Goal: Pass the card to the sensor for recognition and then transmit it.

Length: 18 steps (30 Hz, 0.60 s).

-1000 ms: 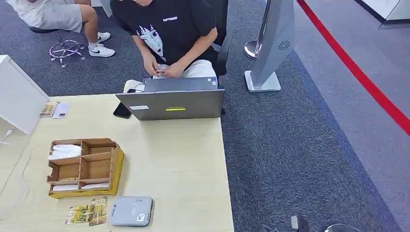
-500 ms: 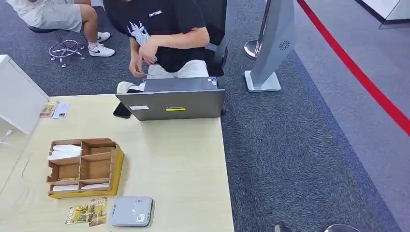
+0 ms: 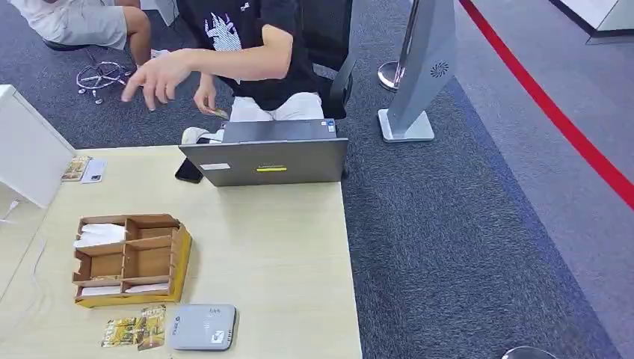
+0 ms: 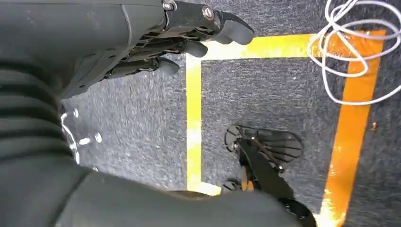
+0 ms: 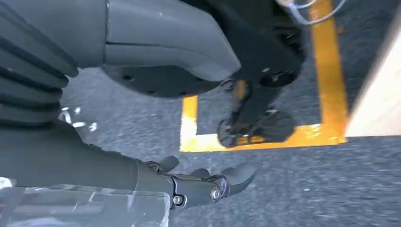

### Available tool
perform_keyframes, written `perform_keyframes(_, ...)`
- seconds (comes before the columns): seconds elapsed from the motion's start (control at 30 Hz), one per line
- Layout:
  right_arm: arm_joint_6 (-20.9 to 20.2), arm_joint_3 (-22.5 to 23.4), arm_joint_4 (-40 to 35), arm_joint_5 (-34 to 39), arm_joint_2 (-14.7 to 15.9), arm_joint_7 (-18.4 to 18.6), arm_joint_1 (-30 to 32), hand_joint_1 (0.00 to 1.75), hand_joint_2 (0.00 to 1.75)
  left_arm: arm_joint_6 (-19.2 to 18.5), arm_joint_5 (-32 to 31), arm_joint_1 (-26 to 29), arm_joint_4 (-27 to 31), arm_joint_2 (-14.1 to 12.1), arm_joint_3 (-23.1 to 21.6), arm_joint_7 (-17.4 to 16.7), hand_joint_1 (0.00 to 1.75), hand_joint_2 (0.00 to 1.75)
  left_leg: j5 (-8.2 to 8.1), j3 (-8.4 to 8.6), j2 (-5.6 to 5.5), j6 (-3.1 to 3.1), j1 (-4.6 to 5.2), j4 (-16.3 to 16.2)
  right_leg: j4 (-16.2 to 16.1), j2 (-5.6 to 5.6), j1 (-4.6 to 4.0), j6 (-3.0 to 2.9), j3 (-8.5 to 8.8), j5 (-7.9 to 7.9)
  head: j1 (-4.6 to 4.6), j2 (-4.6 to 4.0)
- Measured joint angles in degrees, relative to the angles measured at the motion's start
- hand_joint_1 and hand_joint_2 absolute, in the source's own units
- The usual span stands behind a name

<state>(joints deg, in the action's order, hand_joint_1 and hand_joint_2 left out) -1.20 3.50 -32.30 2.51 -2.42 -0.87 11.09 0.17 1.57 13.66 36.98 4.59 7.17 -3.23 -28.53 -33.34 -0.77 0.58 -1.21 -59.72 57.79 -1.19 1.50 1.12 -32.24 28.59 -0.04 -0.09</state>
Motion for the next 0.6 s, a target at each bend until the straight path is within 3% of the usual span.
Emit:
perform_keyframes(0.27, 1.2, -1.9, 5.7, -2.6, 1.4, 0.8, -1.3, 0.0, 0.0, -0.1, -1.5, -3.3, -8.4, -2.8, -3.8, 2.9, 0.0, 0.0, 0.0, 0.0, 0.0, 0.0, 0.0, 0.0, 0.0, 0.0, 0.0, 0.0, 0.0, 0.0, -0.02, 0.0)
perform_keyframes(0.6, 1.2, -2.2, 7.7, -2.7, 1.8, 0.9, -1.8, 0.0, 0.0, -0.1, -1.5, -4.1, -11.0, -3.7, -4.9, 2.9, 0.0, 0.0, 0.0, 0.0, 0.0, 0.0, 0.0, 0.0, 0.0, 0.0, 0.0, 0.0, 0.0, 0.0, -0.02, 0.0)
